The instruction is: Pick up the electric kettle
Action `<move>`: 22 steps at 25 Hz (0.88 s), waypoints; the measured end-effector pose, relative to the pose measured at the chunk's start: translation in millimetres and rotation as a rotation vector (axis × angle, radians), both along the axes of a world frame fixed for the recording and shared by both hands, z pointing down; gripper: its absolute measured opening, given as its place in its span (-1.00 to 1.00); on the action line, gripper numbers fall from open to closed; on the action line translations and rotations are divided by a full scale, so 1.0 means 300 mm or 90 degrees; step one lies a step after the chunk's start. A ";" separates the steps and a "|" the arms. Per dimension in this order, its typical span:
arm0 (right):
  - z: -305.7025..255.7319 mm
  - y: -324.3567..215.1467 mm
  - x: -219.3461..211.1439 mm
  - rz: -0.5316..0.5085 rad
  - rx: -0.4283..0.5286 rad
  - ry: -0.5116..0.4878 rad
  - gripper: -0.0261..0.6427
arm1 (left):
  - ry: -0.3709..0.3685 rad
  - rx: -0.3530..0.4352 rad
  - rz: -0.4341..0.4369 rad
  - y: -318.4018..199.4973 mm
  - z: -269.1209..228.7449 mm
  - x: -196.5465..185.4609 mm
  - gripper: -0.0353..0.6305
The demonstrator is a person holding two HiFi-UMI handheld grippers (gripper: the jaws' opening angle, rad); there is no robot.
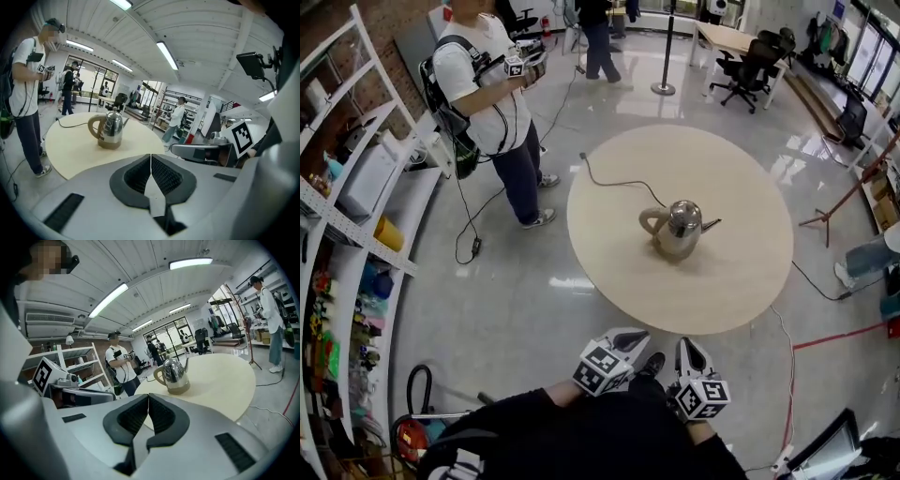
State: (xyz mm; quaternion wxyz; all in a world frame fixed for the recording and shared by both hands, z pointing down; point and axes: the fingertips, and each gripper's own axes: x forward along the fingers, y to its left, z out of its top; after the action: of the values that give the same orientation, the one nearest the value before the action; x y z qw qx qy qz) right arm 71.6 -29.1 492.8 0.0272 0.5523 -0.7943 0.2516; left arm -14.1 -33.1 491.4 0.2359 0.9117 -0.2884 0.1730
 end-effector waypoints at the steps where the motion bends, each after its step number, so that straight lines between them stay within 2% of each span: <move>1: -0.012 -0.039 0.026 -0.009 0.005 -0.003 -0.88 | -0.003 0.004 -0.004 -0.035 -0.010 0.031 -0.83; 8: -0.065 -0.255 0.257 -0.033 0.018 -0.030 -0.88 | -0.022 0.017 -0.022 -0.223 -0.066 0.249 -0.83; 13: -0.063 -0.332 0.401 -0.047 0.012 -0.048 -0.88 | -0.047 0.029 -0.021 -0.278 -0.065 0.401 -0.83; 17: -0.028 -0.360 0.436 -0.059 -0.007 -0.072 -0.88 | -0.055 0.022 -0.032 -0.307 -0.047 0.437 -0.83; 22: -0.023 -0.400 0.428 -0.081 -0.003 -0.064 -0.88 | -0.065 0.018 -0.038 -0.331 -0.034 0.445 -0.83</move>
State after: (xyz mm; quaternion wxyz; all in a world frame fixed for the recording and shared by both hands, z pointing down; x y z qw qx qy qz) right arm 200.1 -149.1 485.8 0.0043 0.4870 -0.8278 0.2784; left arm 119.3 -132.3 481.2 0.2134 0.8958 -0.3297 0.2079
